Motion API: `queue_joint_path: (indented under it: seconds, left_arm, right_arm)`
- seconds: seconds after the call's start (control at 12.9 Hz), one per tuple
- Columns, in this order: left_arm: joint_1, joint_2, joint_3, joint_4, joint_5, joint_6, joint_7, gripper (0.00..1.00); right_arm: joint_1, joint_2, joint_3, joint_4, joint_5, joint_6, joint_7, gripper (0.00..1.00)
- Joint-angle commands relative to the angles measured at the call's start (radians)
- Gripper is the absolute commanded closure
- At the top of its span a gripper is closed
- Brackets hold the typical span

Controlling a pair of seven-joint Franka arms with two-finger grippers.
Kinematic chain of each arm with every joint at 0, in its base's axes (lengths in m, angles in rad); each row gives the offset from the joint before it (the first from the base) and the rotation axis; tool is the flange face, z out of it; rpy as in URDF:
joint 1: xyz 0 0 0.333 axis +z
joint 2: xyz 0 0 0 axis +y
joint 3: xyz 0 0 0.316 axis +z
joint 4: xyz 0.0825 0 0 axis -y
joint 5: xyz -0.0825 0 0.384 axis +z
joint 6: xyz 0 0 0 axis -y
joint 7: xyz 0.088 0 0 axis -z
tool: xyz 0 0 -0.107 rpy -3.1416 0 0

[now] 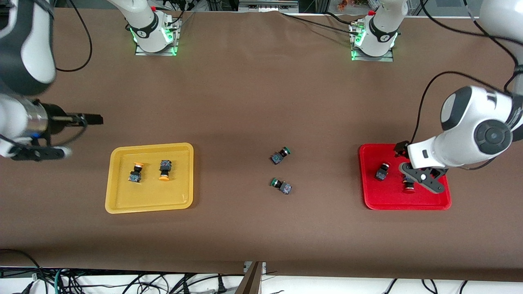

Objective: Place red and yellow buttons in trays

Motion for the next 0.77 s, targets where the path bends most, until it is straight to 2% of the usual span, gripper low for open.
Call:
queue_joint_path:
  seconds: [0.0, 0.08, 0.31, 0.39, 0.54, 0.62, 0.7]
  left_arm:
    - [0.000, -0.150, -0.014, 0.014, -0.073, -0.115, -0.079, 0.00]
    - [-0.003, -0.176, -0.022, 0.062, -0.073, -0.210, -0.094, 0.00]
    - [-0.005, -0.179, -0.026, 0.306, -0.077, -0.526, -0.108, 0.00]
    - [-0.008, -0.172, -0.023, 0.346, -0.076, -0.561, -0.108, 0.00]
    - [-0.026, -0.204, 0.018, 0.338, -0.097, -0.524, -0.122, 0.00]
    - [-0.084, -0.212, 0.082, 0.336, -0.099, -0.517, -0.151, 0.00]
    - [-0.182, -0.224, 0.204, 0.330, -0.106, -0.505, -0.200, 0.00]
  right_arm:
    - [-0.004, -0.174, 0.047, -0.155, -0.053, 0.007, -0.013, 0.00]
    - [-0.004, -0.212, 0.060, -0.178, -0.068, 0.016, -0.011, 0.00]
    - [-0.037, -0.309, 0.084, -0.192, -0.076, 0.031, -0.013, 0.00]
    - [-0.050, -0.332, 0.106, -0.195, -0.078, 0.019, -0.014, 0.00]
    - [-0.076, -0.371, 0.143, -0.228, -0.096, 0.020, -0.014, 0.00]
    - [-0.077, -0.377, 0.170, -0.231, -0.124, 0.005, -0.013, 0.00]
    - [-0.077, -0.375, 0.176, -0.231, -0.134, -0.006, -0.011, 0.00]
